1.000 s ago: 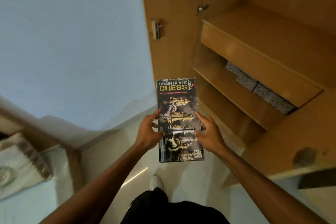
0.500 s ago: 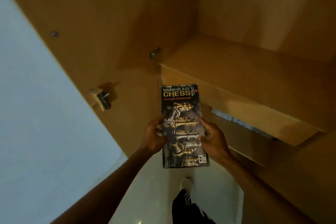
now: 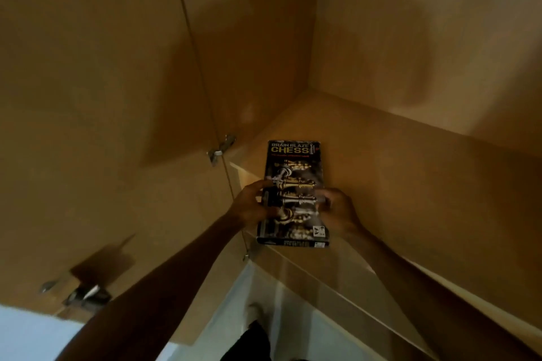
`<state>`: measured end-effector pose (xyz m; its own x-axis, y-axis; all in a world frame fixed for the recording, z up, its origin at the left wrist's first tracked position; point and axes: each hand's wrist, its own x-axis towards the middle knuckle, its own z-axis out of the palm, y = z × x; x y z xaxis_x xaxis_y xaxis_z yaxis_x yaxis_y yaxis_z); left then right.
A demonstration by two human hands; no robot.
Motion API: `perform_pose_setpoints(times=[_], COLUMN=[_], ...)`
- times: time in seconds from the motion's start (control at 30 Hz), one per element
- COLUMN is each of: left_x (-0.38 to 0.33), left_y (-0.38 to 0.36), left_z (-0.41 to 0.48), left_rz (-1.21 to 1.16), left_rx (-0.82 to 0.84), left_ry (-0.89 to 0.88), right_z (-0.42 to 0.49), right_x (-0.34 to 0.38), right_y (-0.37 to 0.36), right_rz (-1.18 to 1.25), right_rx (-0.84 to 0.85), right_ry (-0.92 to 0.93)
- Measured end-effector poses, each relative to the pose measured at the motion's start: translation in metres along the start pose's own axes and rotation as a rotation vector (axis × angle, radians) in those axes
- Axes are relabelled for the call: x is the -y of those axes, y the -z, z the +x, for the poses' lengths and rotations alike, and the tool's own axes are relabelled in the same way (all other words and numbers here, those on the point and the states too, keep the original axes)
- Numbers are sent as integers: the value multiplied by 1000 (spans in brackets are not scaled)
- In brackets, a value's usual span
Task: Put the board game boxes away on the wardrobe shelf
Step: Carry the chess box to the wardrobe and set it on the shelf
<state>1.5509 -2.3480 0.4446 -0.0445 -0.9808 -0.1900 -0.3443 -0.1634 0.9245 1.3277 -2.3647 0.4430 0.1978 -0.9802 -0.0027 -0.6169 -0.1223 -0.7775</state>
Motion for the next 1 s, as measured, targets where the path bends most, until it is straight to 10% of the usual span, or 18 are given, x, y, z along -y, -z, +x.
perform_pose_setpoints(times=[0.2,0.47,0.83,1.0], left_x=[3,1,10,9], left_y=[29,58,58,40], left_z=[95,136,129,98], left_rz=[437,769,679,503], left_rx=[284,-76,-172,-260], left_ry=[-198,-344,-152,-182], right_z=[83,140,175,141], right_x=[-11,-10,-12,6], right_y=[2,-20,-61,-45], right_rz=[-91,-74,-355,-109], right_rx=[-27,57,182,171], right_ry=[-8,178,358,316])
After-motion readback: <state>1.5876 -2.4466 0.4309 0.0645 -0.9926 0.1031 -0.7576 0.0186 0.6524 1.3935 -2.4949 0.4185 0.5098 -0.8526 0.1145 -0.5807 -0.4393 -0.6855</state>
